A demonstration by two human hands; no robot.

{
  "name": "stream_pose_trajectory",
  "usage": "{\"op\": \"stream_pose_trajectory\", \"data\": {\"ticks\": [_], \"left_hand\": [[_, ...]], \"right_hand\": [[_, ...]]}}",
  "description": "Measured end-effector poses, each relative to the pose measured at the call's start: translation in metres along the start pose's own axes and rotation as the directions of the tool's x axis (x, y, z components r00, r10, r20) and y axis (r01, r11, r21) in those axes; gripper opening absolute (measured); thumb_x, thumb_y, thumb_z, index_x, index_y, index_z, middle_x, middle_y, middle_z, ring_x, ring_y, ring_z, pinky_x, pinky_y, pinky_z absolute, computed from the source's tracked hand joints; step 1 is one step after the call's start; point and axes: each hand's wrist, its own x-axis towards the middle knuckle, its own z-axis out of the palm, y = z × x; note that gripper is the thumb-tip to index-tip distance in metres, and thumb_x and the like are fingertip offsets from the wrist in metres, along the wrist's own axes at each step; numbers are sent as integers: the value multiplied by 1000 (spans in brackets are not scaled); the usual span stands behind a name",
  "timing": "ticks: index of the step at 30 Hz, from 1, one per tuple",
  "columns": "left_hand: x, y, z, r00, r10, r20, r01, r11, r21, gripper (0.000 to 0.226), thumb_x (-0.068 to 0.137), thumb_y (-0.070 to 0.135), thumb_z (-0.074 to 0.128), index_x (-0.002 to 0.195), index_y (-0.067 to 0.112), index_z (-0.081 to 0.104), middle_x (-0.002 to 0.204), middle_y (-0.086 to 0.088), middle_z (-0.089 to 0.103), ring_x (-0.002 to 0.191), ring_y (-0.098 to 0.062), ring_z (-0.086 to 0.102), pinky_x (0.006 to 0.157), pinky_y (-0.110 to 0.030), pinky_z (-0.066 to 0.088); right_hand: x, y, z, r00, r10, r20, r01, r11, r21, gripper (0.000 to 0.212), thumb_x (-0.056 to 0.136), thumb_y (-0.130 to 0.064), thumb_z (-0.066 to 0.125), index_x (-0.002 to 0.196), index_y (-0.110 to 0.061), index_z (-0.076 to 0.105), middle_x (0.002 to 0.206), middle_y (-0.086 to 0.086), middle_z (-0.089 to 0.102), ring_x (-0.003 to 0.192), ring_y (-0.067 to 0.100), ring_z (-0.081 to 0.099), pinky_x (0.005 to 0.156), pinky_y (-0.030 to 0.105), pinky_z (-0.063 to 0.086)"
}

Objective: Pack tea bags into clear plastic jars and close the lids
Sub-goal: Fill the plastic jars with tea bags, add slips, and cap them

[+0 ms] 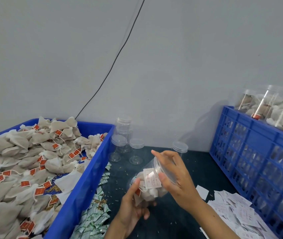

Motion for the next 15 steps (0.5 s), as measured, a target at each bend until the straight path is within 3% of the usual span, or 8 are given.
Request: {"op": "stream_pose_trajectory", "data": {"ticks": [3,6,8,11,13,15], "left_hand": [[2,1,-3,995,-71,65,73,997,-24,69,81,70,42,110,15,71,90,-17,62,56,-20,54,34,-17,29],[4,0,0,993,-62,98,69,995,-78,71,79,71,42,108,13,71,85,-15,61,55,-21,52,38,-20,35],[6,-2,5,998,-16,67,25,990,-137,66,78,65,49,111,12,70,86,-16,63,60,-21,54,47,-27,43],[7,-5,7,988,145,-48,-149,984,-101,58,78,46,73,126,21,53,109,-14,69,82,-23,66,64,-30,53],[7,-4,4,963,248,-103,-253,967,-39,76,62,34,80,128,29,43,119,-8,67,102,-26,67,73,-33,56],[6,-3,3,955,268,-124,-272,962,-19,83,57,31,81,129,29,41,120,-8,67,105,-27,67,74,-34,56]], "right_hand": [[4,1,-12,980,-131,147,148,983,-112,50,88,-39,52,137,-47,46,129,-14,39,128,18,40,108,20,30],[10,-1,-19,966,-84,246,118,984,-130,50,87,-42,49,136,-51,44,130,-16,38,130,16,37,108,22,30],[14,-3,-17,978,-12,207,34,994,-103,49,87,-45,46,134,-55,43,126,-19,38,126,10,38,105,20,32],[15,-8,-7,987,150,52,-152,987,45,37,89,-51,46,125,-60,49,113,-14,45,112,-1,47,93,8,36],[16,-8,2,949,316,-16,-314,947,60,23,96,-52,43,113,-67,46,109,-11,49,105,-1,51,86,13,39],[17,-7,5,900,435,34,-435,900,5,20,93,-61,35,111,-67,40,115,-11,46,110,5,50,86,19,36]]}}
